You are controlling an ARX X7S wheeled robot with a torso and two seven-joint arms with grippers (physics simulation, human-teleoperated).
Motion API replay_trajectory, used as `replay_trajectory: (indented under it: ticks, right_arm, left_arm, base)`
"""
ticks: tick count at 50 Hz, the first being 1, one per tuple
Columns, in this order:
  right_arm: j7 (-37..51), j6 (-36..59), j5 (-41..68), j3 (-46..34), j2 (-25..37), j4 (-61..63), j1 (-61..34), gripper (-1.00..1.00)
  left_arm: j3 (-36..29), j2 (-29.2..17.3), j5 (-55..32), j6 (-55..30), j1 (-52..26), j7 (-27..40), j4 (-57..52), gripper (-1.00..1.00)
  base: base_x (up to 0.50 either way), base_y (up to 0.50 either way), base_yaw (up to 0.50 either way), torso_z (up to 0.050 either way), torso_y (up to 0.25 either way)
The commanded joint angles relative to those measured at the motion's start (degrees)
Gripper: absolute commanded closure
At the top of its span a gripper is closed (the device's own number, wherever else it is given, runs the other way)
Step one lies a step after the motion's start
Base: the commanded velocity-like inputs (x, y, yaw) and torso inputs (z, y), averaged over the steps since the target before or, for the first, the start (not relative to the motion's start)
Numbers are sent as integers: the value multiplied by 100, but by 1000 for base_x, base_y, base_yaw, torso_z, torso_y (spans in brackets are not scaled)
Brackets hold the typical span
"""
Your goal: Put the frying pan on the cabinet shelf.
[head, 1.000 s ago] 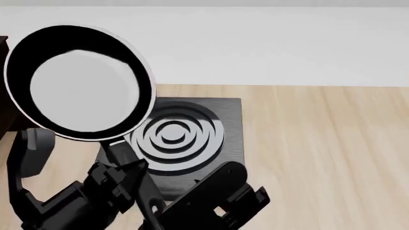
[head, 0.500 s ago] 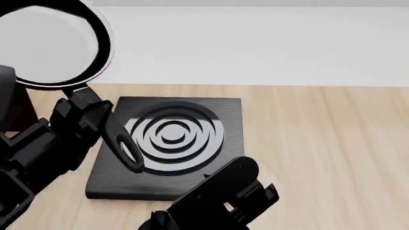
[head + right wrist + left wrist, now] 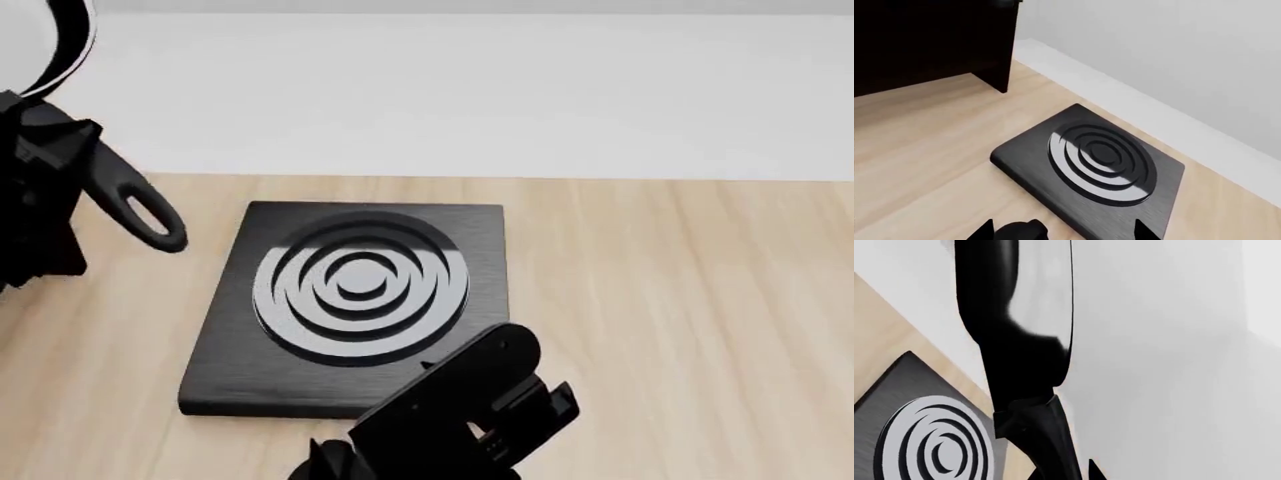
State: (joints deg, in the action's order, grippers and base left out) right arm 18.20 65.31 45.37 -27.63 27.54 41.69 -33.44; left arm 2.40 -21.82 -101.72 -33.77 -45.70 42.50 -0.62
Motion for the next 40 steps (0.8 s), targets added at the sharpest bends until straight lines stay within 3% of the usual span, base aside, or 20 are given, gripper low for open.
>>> replay_trajectory:
  ticks: [1, 16, 40]
  right_arm:
    - [5, -31, 25, -29, 4, -19, -15, -100]
    - [-2, -74, 29, -94, 35, -66, -16, -100]
    - [-17, -202, 2, -174, 91, -149, 14, -100]
  left_arm:
    - [427, -276, -481, 322, -64, -100, 80, 100]
    - [784, -472, -693, 498, -219, -379, 624, 100]
    - [1750, -703, -1081, 669, 996, -817, 66, 100]
  base:
    - [0, 0, 0, 0, 0]
    - [0, 0, 0, 1, 1]
    - [0, 0, 0, 0, 2]
